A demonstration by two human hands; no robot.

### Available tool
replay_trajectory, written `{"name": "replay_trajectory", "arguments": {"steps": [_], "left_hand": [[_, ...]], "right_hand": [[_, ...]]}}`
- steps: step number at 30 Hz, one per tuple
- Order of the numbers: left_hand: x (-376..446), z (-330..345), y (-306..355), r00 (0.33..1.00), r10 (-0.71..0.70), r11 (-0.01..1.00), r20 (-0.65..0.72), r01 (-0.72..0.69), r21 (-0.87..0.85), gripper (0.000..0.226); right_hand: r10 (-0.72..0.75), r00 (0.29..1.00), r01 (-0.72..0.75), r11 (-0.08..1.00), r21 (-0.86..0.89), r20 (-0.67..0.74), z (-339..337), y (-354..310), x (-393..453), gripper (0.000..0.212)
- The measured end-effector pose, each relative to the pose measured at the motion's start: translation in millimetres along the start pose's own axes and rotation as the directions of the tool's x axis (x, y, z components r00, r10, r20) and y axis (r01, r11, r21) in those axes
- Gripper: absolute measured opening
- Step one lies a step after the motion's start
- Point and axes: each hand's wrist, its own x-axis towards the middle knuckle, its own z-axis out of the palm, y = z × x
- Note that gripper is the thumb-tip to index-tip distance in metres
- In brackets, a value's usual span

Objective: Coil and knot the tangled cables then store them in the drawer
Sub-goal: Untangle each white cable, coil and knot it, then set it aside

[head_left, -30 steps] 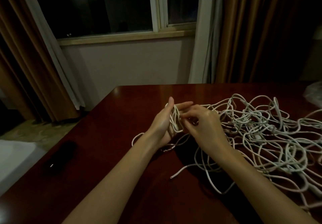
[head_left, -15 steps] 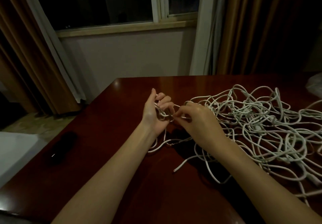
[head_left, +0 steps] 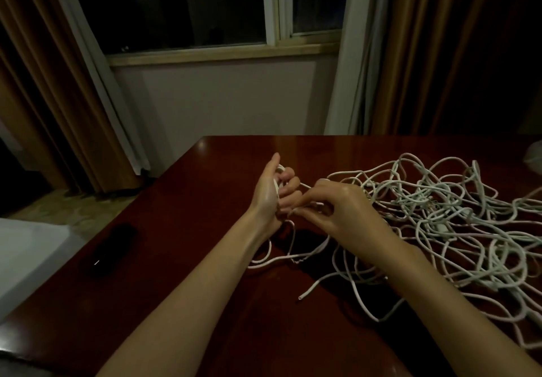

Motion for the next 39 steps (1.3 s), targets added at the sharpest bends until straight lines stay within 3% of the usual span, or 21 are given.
{"name": "replay_trajectory", "arguments": {"steps": [6,8,12,15,18,23,26,29,36,39], "left_hand": [[0.1,8.4,-3.6,1.000,-0.003,0.997,0.025,0.001,0.075,0.053],[-2.2,7.9,-2.9,1.000,0.018,0.981,0.022,-0.022,0.194,0.052],[-4.3,10.6,-11.8,0.990,0.138,0.772,0.022,-0.122,0.624,0.058],[-5.8,15.0,-19.4,0.979,0.185,0.654,0.087,-0.189,0.732,0.058],[-6.5,15.4,-16.3,0.970,0.220,0.644,0.104,-0.225,0.732,0.055],[-4.9,13.6,-8.2,0.989,0.139,0.825,0.041,-0.139,0.548,0.053],[-3.1,10.1,-6.6,0.996,0.083,0.858,0.045,-0.094,0.505,0.054],[-4.4,13.6,-8.7,0.994,0.093,0.818,0.054,-0.107,0.565,0.054],[-3.7,11.0,-11.6,0.990,0.092,0.803,0.111,-0.139,0.579,0.060],[-2.1,8.8,-8.6,0.994,0.017,0.860,0.108,-0.069,0.505,0.059]], "right_hand": [[0.001,0.998,-0.003,1.000,-0.025,-0.060,7.3,1.2,-1.7,0.015],[0.029,0.998,-0.029,0.999,-0.012,-0.056,7.0,-0.8,-2.4,0.016],[0.142,0.989,-0.141,0.990,0.018,-0.045,2.6,-0.2,-1.2,0.031],[0.149,0.985,-0.149,0.989,0.010,-0.085,-1.3,3.8,-1.0,0.032],[0.167,0.986,-0.165,0.983,0.081,-0.021,-4.9,4.4,-1.6,0.027],[0.374,0.922,-0.375,0.809,0.452,0.096,-17.9,8.0,0.2,0.013],[0.366,0.930,-0.345,0.839,0.420,0.033,-19.9,11.9,0.0,0.004],[0.281,0.959,-0.251,0.902,0.351,-0.038,-16.2,11.5,-1.0,0.005],[0.186,0.982,-0.174,0.959,0.223,-0.034,-10.3,6.7,-1.2,0.009],[0.261,0.965,-0.260,0.925,0.278,0.035,-14.7,9.5,0.9,0.011]]}}
